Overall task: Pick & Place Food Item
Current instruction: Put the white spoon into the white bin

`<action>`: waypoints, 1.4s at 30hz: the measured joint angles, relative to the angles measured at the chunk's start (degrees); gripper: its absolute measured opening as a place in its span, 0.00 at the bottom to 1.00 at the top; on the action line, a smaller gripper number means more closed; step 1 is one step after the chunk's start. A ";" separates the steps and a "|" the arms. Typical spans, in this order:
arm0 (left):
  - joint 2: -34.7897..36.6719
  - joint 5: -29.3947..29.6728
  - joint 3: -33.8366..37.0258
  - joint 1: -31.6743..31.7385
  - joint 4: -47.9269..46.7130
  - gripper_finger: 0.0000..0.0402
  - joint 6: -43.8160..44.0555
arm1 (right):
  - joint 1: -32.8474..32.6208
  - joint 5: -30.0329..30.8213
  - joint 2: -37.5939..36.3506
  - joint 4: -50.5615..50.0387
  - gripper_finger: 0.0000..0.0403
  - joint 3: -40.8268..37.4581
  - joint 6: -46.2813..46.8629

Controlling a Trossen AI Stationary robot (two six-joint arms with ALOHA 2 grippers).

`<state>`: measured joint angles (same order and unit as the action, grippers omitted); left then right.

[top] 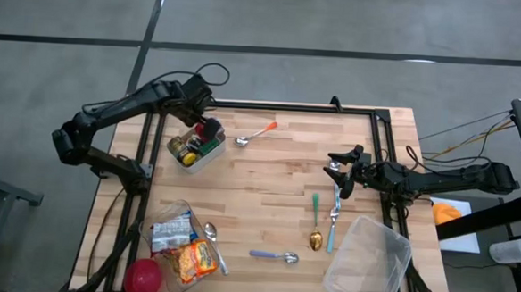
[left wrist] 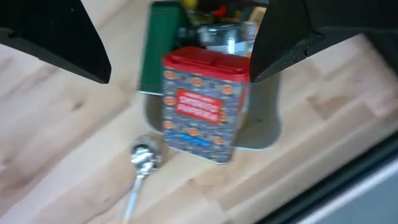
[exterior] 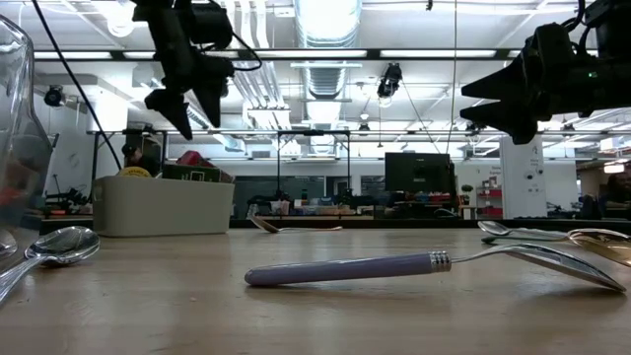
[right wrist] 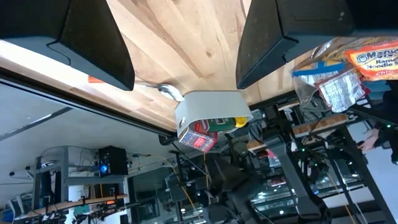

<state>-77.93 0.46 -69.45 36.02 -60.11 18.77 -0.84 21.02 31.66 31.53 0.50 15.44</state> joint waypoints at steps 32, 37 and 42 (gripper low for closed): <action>0.20 -1.00 6.60 -20.52 34.87 0.95 -7.02 | 0.02 0.00 0.00 0.00 0.69 -0.01 0.02; 0.20 2.50 8.66 -20.58 37.79 0.95 -6.83 | 0.00 0.00 0.00 0.00 0.69 0.02 0.02; 0.22 11.36 13.33 -22.81 47.09 0.95 -10.59 | 0.01 0.00 -0.01 0.00 0.69 0.02 0.00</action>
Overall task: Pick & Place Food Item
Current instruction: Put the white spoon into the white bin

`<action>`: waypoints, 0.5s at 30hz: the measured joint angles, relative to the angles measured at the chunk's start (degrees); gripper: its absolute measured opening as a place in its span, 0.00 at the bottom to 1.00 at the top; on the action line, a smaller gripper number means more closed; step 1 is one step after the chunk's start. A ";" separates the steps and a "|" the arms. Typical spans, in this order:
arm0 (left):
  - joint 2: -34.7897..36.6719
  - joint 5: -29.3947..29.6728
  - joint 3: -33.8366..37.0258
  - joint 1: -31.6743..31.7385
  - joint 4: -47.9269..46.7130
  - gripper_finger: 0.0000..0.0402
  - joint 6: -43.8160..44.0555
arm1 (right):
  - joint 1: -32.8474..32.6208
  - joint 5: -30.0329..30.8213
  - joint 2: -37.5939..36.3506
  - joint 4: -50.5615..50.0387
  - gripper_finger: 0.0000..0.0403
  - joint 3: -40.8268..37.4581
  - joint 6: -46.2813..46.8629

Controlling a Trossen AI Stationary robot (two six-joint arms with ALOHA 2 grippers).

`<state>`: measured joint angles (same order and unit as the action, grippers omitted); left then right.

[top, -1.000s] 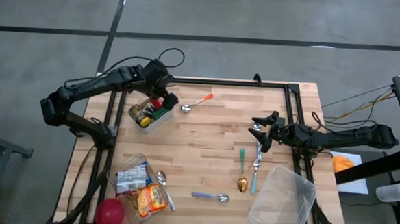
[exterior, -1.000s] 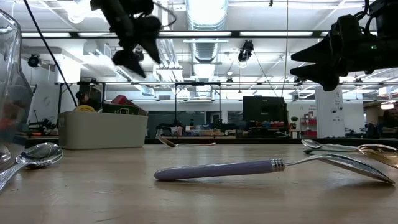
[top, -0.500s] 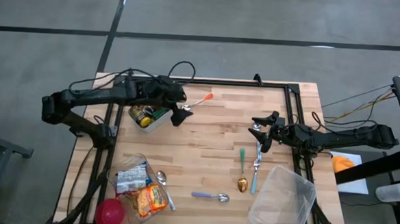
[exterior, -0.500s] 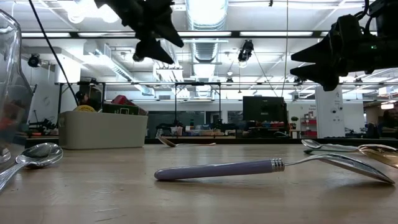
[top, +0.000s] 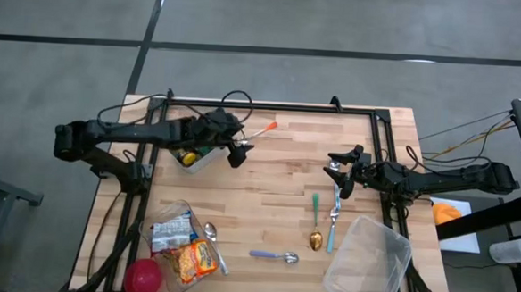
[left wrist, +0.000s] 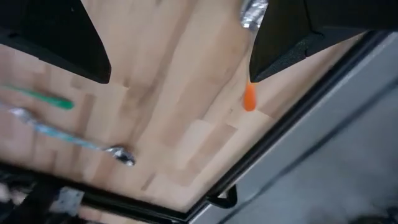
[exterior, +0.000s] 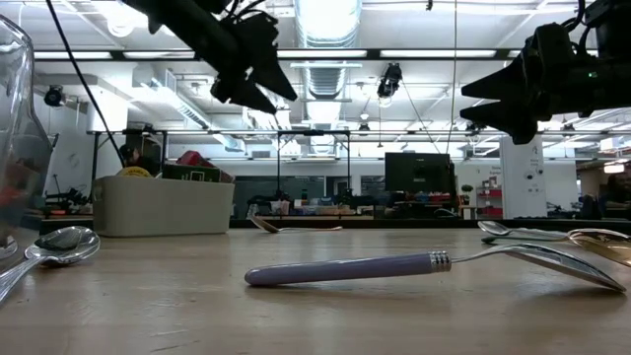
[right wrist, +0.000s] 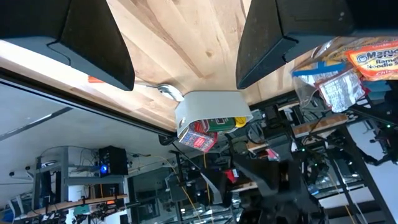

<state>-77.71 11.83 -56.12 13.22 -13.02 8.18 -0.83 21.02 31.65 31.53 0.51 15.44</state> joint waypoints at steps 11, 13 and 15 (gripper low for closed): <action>7.08 3.82 5.01 -2.24 1.71 0.95 -2.03 | -0.01 0.01 0.00 0.00 0.69 -0.01 0.01; 8.67 3.63 6.82 -2.32 2.24 0.95 -2.05 | -0.01 0.00 0.01 0.00 0.69 0.00 0.00; 9.99 3.62 8.75 -2.30 3.20 0.95 -2.03 | 0.00 0.01 -0.01 0.00 0.69 0.00 0.01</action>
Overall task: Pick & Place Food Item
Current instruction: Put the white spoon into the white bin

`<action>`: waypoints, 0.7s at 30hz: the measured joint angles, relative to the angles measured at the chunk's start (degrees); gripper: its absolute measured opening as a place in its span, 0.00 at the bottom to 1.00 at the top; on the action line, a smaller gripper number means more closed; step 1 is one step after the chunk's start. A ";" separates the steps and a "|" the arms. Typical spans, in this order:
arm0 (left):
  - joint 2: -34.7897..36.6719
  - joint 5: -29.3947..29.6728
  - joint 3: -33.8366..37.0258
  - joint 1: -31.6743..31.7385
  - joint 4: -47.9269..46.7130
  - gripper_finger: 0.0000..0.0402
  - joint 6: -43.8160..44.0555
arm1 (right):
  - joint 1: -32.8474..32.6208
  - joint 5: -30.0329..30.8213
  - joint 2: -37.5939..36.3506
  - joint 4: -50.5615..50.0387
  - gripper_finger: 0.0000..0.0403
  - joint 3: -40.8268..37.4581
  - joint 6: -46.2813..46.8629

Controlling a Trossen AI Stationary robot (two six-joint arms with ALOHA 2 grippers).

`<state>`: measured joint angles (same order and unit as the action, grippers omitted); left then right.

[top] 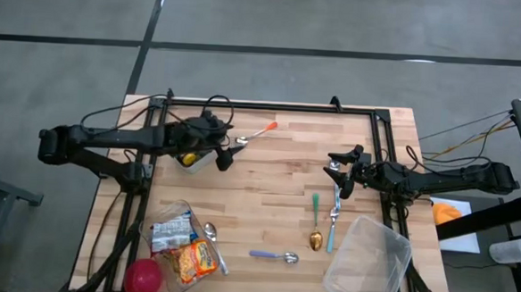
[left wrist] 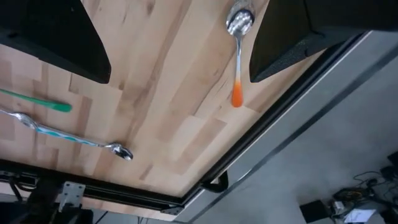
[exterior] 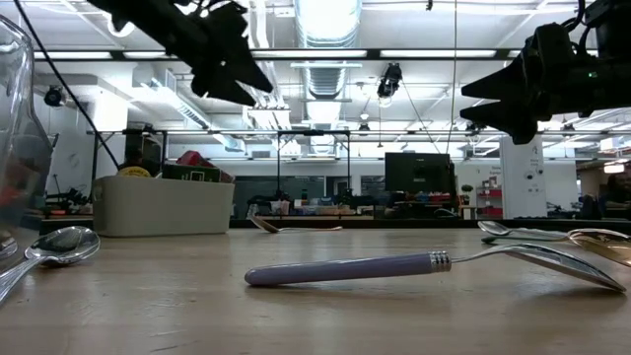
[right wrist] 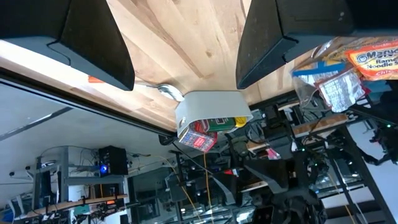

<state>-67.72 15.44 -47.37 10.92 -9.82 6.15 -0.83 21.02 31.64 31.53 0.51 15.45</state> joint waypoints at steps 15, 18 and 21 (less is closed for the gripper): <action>19.31 -13.97 11.99 -0.87 7.50 0.95 -7.74 | 0.00 0.00 0.02 0.00 0.69 -0.02 0.01; 24.51 -13.99 14.94 -0.87 10.36 0.95 -7.66 | 0.00 0.00 0.02 0.00 0.69 -0.02 0.00; 28.91 -13.99 16.60 -0.87 13.10 0.95 -6.38 | -0.01 -0.01 0.02 -0.01 0.69 -0.02 0.00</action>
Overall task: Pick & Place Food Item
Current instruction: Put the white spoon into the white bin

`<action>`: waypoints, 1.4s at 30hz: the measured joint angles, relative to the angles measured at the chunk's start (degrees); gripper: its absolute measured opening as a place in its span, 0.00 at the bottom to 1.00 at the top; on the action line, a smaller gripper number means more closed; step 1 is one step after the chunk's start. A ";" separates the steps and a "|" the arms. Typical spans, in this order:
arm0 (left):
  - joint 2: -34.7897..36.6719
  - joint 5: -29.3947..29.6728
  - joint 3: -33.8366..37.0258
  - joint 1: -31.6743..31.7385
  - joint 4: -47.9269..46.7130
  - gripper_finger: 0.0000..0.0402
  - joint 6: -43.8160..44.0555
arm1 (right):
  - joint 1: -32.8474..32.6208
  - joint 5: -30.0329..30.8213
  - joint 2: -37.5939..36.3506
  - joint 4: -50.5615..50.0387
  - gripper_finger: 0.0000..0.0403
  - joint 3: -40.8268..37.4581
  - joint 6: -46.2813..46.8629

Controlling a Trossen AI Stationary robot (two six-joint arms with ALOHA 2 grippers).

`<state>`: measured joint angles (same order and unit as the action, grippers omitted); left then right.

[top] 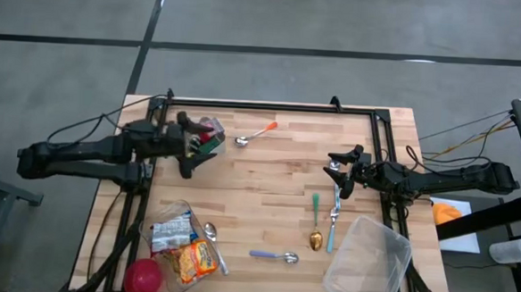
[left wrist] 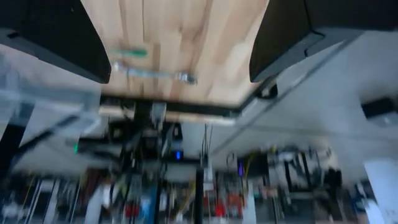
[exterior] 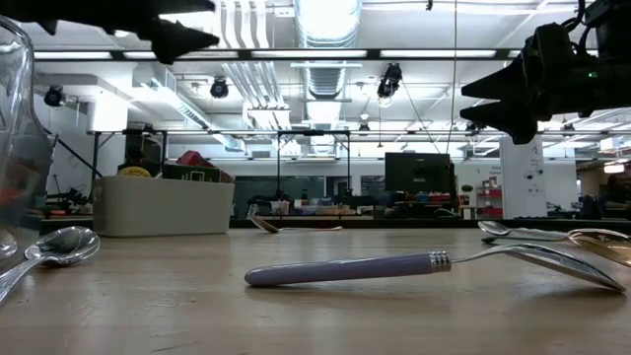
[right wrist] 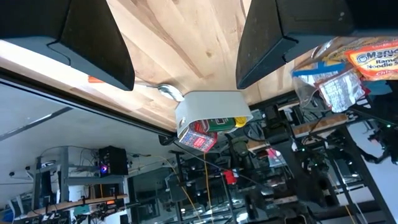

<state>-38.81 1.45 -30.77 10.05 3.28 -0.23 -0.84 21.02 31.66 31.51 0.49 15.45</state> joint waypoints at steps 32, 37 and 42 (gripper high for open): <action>13.92 0.02 3.27 0.21 -13.52 0.95 2.98 | 0.00 0.00 0.00 0.01 0.69 0.02 0.00; 13.92 0.03 5.14 0.21 -12.83 0.95 4.86 | 0.01 0.00 -0.02 0.01 0.69 0.02 0.00; 13.93 0.22 5.87 0.21 -12.32 0.95 4.72 | 0.00 0.00 -0.02 0.01 0.69 0.00 0.00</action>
<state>-24.88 1.67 -24.91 10.26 -9.04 4.49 -0.84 21.02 31.64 31.53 0.49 15.44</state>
